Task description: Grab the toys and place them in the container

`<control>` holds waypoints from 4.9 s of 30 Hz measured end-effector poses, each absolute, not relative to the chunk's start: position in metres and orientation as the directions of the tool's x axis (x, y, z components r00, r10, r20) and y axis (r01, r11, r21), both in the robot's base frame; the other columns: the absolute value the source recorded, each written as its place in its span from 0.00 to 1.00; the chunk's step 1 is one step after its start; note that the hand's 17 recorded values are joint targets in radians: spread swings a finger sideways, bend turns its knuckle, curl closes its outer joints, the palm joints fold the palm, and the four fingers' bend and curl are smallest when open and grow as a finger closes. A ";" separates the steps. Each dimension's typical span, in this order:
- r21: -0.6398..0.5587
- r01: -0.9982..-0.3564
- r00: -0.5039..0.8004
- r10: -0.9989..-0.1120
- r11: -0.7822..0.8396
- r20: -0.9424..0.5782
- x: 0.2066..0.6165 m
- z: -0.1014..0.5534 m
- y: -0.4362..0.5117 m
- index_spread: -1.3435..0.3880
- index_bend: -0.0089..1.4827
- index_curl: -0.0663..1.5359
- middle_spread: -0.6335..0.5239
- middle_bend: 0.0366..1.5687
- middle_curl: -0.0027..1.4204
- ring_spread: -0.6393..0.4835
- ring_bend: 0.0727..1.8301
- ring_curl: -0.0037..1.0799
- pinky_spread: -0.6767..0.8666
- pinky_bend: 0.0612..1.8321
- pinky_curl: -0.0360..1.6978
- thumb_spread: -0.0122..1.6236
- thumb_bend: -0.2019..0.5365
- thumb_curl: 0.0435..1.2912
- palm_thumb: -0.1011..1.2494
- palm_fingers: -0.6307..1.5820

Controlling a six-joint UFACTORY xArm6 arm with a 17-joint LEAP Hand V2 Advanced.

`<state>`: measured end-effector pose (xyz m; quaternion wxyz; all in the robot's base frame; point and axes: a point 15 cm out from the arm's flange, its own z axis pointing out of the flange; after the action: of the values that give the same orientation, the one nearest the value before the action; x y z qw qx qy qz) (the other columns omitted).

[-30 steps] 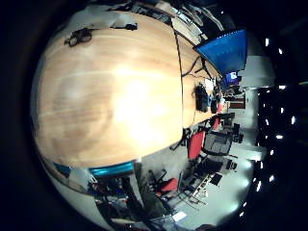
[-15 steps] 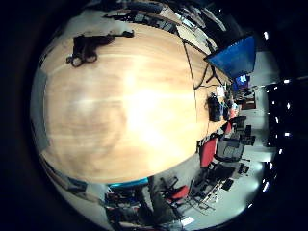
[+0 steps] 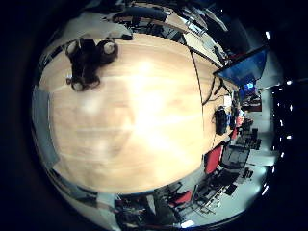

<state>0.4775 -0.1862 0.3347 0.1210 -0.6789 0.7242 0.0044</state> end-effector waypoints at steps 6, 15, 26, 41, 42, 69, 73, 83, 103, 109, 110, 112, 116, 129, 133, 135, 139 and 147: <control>-0.142 -0.988 -0.028 -0.980 0.057 -0.196 0.512 0.328 -0.181 0.53 0.10 0.19 0.45 0.15 0.26 0.51 0.32 0.20 0.70 0.52 0.11 0.57 0.23 0.21 0.33 0.35; -0.090 -0.996 0.015 -0.977 0.004 -0.215 0.554 0.295 -0.154 0.53 0.11 0.19 0.45 0.16 0.26 0.52 0.33 0.21 0.70 0.53 0.10 0.57 0.23 0.21 0.34 0.35; -0.050 -0.998 0.036 -0.976 -0.026 -0.216 0.577 0.242 -0.128 0.52 0.11 0.20 0.45 0.18 0.26 0.52 0.33 0.21 0.70 0.53 0.09 0.57 0.24 0.21 0.36 0.35; -0.097 -0.995 -0.001 -0.984 0.018 -0.179 0.607 0.199 -0.143 0.53 0.12 0.21 0.47 0.17 0.25 0.54 0.30 0.20 0.69 0.47 0.08 0.57 0.23 0.21 0.39 0.34; -0.102 -0.995 -0.003 -0.984 0.021 -0.176 0.609 0.197 -0.144 0.53 0.12 0.21 0.47 0.17 0.25 0.54 0.30 0.20 0.69 0.47 0.08 0.58 0.24 0.21 0.39 0.34; -0.164 -0.985 -0.029 -0.988 0.054 -0.153 0.637 0.152 -0.156 0.46 0.19 0.26 0.20 0.38 0.35 0.25 0.56 0.37 0.19 0.62 0.14 0.63 0.36 0.27 0.73 0.84; -0.166 -0.985 -0.029 -0.988 0.054 -0.151 0.637 0.153 -0.158 0.46 0.22 0.28 0.18 0.45 0.38 0.26 0.58 0.40 0.15 0.61 0.15 0.63 0.35 0.28 0.78 0.85; -0.216 -0.976 -0.011 -0.992 0.038 -0.127 0.634 0.204 -0.163 0.45 0.29 0.35 0.19 0.53 0.41 0.28 0.62 0.44 0.11 0.62 0.18 0.59 0.25 0.28 0.82 0.84; -0.222 -0.975 0.004 -0.992 0.025 -0.125 0.582 0.272 -0.162 0.45 0.30 0.41 0.19 0.56 0.41 0.29 0.64 0.45 0.08 0.60 0.22 0.57 0.25 0.26 0.83 0.83; -0.260 -0.965 0.004 -0.992 0.029 -0.126 0.583 0.286 -0.171 0.44 0.26 0.41 0.19 0.55 0.41 0.28 0.62 0.44 0.09 0.61 0.24 0.58 0.24 0.25 0.81 0.78; -0.262 -0.965 0.009 -0.992 0.025 -0.127 0.583 0.286 -0.170 0.43 0.23 0.40 0.18 0.52 0.40 0.28 0.61 0.44 0.08 0.62 0.24 0.59 0.23 0.25 0.80 0.75; -0.268 -0.963 0.022 -0.992 0.014 -0.128 0.584 0.288 -0.169 0.43 0.21 0.41 0.17 0.49 0.39 0.27 0.60 0.44 0.08 0.62 0.25 0.60 0.22 0.24 0.77 0.68; -0.260 -0.965 0.029 -0.991 0.007 -0.131 0.587 0.284 -0.167 0.42 0.20 0.40 0.15 0.43 0.37 0.24 0.53 0.41 0.11 0.58 0.24 0.60 0.20 0.23 0.69 0.55; -0.245 -0.967 0.099 -0.985 -0.063 -0.138 0.604 0.278 -0.133 0.46 0.16 0.34 0.23 0.30 0.31 0.31 0.37 0.29 0.46 0.44 0.16 0.57 0.22 0.20 0.51 0.38; -0.224 -0.971 0.122 -0.981 -0.086 -0.151 0.615 0.269 -0.122 0.47 0.15 0.33 0.25 0.27 0.29 0.33 0.35 0.28 0.51 0.42 0.14 0.57 0.23 0.20 0.49 0.38; -0.216 -0.972 0.125 -0.980 -0.090 -0.154 0.618 0.263 -0.118 0.47 0.14 0.32 0.26 0.26 0.29 0.34 0.34 0.27 0.53 0.41 0.14 0.57 0.23 0.21 0.49 0.38; -0.212 -0.972 0.131 -0.979 -0.097 -0.156 0.622 0.254 -0.109 0.48 0.13 0.31 0.26 0.25 0.28 0.35 0.33 0.26 0.56 0.38 0.13 0.57 0.23 0.21 0.49 0.39; -0.240 -0.966 0.127 -0.982 -0.091 -0.138 0.640 0.237 -0.106 0.48 0.13 0.29 0.29 0.22 0.27 0.36 0.31 0.25 0.59 0.34 0.11 0.57 0.23 0.21 0.49 0.41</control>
<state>0.6399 -0.1060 0.2371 0.1370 -0.7381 0.6600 -0.0288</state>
